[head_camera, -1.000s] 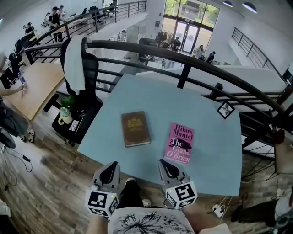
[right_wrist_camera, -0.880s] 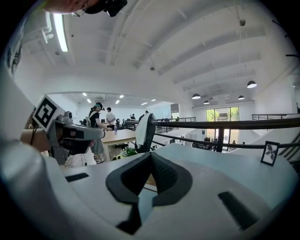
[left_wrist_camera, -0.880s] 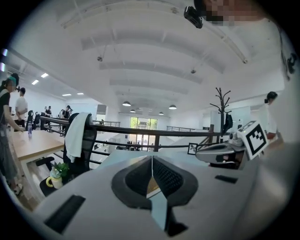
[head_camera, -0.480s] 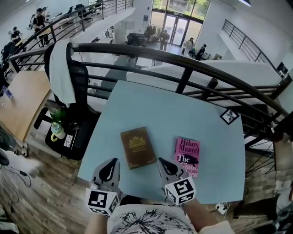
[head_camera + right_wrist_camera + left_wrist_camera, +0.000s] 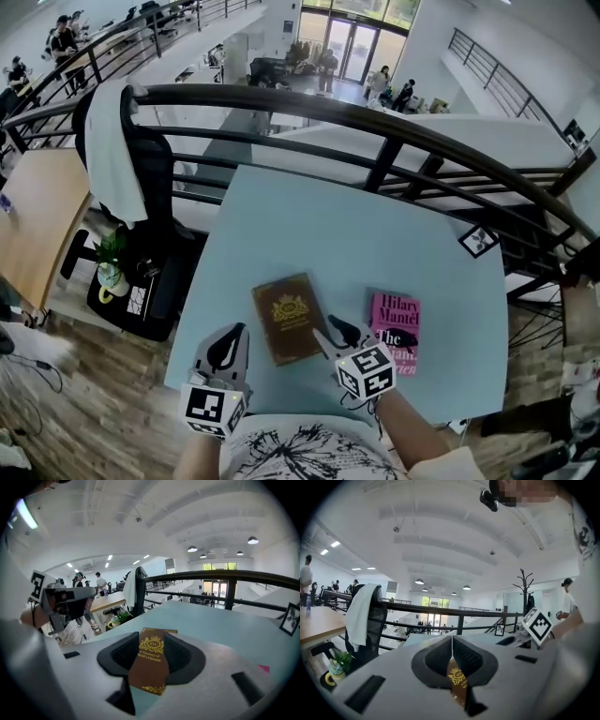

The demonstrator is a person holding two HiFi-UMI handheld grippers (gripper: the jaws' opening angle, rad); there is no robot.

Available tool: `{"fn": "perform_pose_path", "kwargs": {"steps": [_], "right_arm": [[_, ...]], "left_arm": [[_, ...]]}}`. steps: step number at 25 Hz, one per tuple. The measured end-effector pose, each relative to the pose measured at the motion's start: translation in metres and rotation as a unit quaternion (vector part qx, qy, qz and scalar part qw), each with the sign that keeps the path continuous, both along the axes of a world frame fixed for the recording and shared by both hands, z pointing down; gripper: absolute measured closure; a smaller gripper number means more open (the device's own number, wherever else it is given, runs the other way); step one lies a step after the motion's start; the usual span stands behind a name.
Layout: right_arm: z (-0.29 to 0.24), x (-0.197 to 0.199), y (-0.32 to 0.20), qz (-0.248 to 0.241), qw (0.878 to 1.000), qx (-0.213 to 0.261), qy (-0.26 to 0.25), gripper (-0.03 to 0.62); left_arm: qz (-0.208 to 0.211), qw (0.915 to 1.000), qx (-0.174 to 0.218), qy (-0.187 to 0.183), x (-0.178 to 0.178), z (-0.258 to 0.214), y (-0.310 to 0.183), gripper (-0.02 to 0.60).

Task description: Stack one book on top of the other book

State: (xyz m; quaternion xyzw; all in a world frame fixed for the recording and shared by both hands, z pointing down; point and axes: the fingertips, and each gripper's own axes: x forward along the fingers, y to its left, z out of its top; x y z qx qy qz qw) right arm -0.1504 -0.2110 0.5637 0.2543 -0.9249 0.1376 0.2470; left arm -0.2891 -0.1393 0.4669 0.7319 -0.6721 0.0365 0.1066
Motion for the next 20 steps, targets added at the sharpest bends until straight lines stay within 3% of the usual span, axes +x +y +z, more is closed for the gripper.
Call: {"fn": "perform_pose_path", "kwargs": {"steps": [6,10,17,20], "right_arm": [[0.064,-0.015,-0.021,-0.03,0.993,-0.109,0.042,0.328],[0.103,-0.015,-0.033,-0.024,0.983,-0.17,0.065,0.303],[0.134,-0.023,-0.042,-0.018,0.97,-0.228,0.078,0.3],[0.147,-0.023,-0.04,-0.018,0.964,-0.247,0.096,0.35]], "left_arm": [[-0.01,0.9982,-0.045,0.039,-0.019,0.04,-0.009,0.571],[-0.006,0.997,-0.064,0.042,-0.024,0.053,-0.013,0.571],[0.004,0.9943,-0.097,0.045,-0.024,0.076,-0.02,0.571],[0.012,0.9917,-0.117,0.052,-0.021,0.088,-0.02,0.571]]}}
